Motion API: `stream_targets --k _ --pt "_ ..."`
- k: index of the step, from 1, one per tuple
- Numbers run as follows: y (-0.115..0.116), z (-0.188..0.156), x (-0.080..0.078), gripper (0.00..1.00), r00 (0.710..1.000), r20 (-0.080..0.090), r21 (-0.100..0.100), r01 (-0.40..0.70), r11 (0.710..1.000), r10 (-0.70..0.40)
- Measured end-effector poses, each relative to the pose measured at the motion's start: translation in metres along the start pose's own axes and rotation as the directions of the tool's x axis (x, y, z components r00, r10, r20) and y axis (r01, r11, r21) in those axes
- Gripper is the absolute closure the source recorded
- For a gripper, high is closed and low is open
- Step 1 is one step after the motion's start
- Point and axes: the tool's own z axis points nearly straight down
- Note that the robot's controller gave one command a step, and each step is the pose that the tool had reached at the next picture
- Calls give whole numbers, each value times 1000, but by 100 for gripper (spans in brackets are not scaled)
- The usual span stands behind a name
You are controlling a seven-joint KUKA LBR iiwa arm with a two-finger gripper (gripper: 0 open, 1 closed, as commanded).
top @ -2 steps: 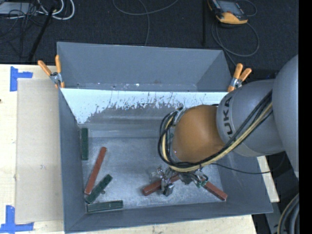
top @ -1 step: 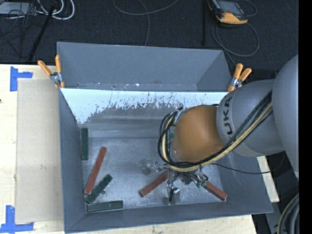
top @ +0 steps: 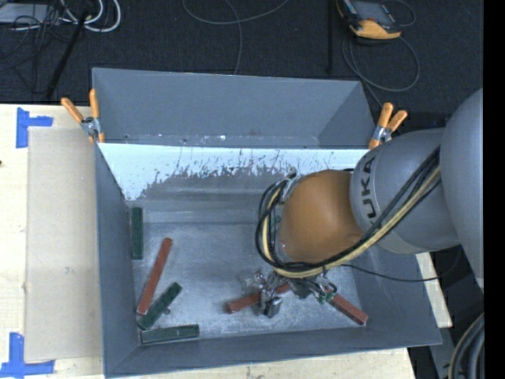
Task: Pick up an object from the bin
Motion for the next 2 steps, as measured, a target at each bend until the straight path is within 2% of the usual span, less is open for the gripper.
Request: stream_targets --k 1,2 --pt "0 0 0 0 1000 0 0 -1 1000 1" --pt "0 0 0 100 1000 0 0 -1 1000 1"
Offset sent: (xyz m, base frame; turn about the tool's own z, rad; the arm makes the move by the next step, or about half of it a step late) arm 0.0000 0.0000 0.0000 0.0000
